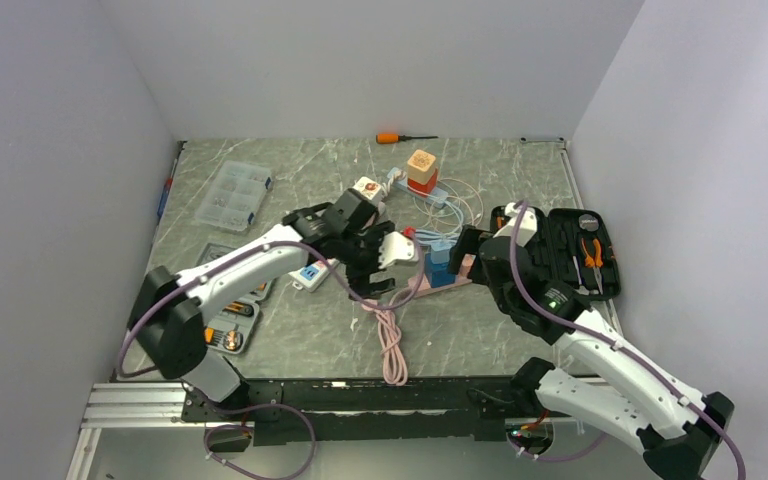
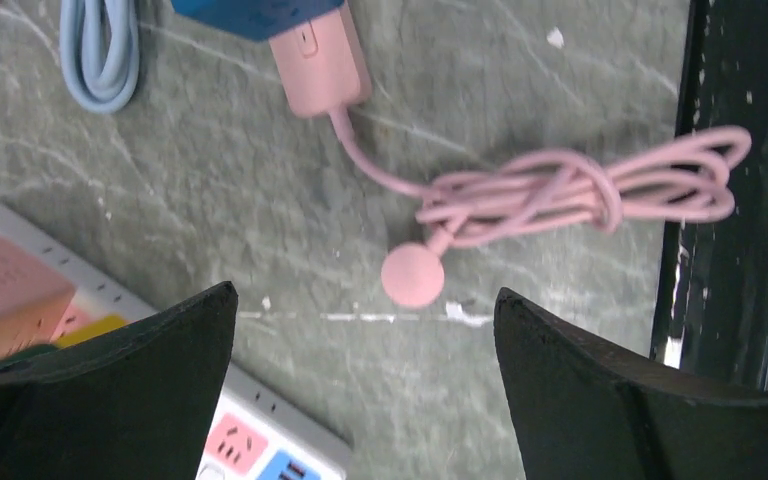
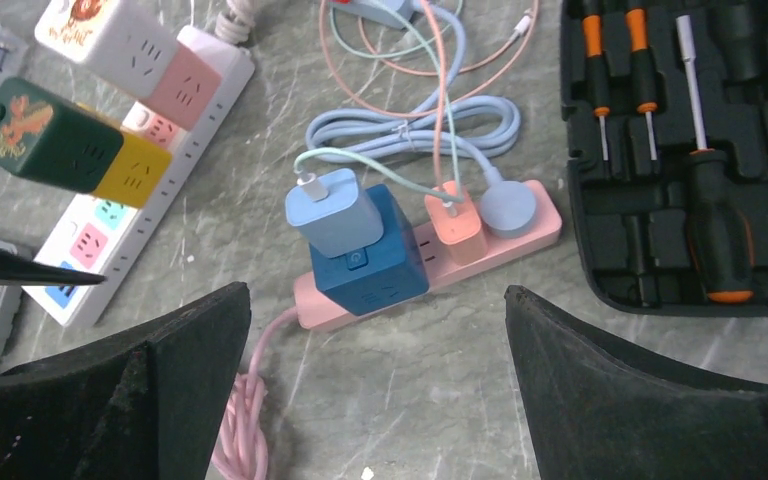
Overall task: Pull the plug off the socket
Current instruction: Remove the plug from the socket.
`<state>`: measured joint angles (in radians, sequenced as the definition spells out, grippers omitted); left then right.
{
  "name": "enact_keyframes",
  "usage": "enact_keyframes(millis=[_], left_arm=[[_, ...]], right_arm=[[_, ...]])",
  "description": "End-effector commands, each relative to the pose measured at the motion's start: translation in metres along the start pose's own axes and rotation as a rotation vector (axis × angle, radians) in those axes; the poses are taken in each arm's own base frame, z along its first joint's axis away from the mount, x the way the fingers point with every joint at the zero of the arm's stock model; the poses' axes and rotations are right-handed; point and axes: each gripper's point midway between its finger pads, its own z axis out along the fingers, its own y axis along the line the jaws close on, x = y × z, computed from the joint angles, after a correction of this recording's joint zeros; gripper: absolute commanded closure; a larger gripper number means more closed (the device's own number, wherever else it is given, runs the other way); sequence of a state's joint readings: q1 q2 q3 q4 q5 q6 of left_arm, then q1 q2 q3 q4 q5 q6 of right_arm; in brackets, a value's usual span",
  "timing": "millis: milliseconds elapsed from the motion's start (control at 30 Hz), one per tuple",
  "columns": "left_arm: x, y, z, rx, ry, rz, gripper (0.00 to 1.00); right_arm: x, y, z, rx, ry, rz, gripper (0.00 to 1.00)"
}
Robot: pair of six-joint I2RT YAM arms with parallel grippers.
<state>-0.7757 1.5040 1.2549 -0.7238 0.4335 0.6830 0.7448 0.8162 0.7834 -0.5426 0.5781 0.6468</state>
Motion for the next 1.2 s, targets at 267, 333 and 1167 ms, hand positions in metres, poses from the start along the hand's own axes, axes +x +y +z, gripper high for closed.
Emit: enact_keyframes(millis=[267, 333, 1167], left_arm=[[-0.055, 0.035, 0.076, -0.016, -0.166, -0.267, 0.01], [-0.064, 0.040, 0.080, -0.015, -0.212, -0.321, 0.01], [-0.091, 0.064, 0.157, 0.064, -0.343, -0.461, 0.01]], right_arm=[[-0.007, -0.037, -0.010, 0.117, -0.008, 0.138, 0.00], [-0.006, -0.042, -0.007, 0.131, -0.002, 0.144, 0.00], [-0.010, -0.063, 0.009, 0.076, 0.016, 0.284, 0.00]])
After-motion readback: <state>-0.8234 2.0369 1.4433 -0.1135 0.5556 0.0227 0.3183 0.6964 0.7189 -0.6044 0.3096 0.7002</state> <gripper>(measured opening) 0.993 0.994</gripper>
